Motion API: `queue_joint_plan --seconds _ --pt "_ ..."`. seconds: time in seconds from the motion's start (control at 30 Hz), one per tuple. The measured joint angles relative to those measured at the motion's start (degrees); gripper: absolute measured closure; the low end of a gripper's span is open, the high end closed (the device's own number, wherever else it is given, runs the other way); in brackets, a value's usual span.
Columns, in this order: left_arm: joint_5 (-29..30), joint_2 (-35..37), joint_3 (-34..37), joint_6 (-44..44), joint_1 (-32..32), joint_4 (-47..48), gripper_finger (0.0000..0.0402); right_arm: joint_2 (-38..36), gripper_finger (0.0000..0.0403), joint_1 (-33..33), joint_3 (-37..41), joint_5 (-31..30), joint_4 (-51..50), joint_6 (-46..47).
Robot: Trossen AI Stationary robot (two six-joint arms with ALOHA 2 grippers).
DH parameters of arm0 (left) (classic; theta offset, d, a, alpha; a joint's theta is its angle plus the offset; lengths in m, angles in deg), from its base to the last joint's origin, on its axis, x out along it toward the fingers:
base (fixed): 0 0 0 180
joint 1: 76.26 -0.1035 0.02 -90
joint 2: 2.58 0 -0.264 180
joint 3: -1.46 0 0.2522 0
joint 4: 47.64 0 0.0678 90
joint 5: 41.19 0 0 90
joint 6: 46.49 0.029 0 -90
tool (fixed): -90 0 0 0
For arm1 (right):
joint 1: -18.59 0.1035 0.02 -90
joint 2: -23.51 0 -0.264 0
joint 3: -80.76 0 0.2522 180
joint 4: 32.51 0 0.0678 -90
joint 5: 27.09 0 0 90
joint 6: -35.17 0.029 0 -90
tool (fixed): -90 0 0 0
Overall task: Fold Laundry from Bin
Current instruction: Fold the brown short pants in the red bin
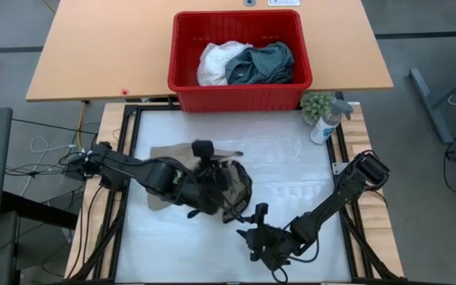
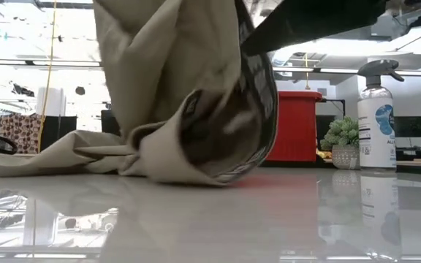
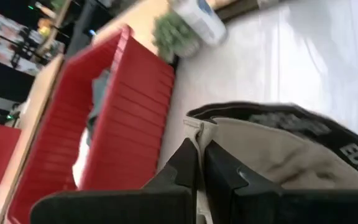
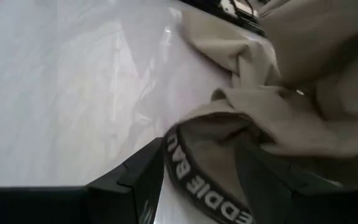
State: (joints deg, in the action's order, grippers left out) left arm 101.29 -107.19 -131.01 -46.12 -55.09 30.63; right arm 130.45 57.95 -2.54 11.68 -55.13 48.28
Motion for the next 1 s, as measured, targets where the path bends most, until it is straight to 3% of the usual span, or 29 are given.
queue_joint_plan --seconds 0.17,0.4,0.53,0.77,1.0 --pt "2.49 0.06 -7.94 0.39 -0.02 3.79 0.0401 -0.06 0.0183 1.11 0.0 -7.25 -0.76 3.77" --pt "9.66 0.06 -16.25 0.7 -0.18 9.46 0.0401 -0.08 0.0183 5.96 0.0 -27.54 -3.52 12.2" --pt "12.67 0.79 -16.07 1.0 -0.56 10.84 0.0401 -0.09 0.0183 10.51 0.0 -38.12 -3.38 11.39" --pt "12.74 1.6 -16.29 3.48 0.73 8.0 0.0401 -1.03 0.0191 13.91 -0.04 -38.83 -4.99 8.05" --pt "9.02 3.96 -16.29 -3.47 3.47 4.72 0.0401 -0.92 0.0208 10.04 -0.04 -38.76 -8.46 17.36"
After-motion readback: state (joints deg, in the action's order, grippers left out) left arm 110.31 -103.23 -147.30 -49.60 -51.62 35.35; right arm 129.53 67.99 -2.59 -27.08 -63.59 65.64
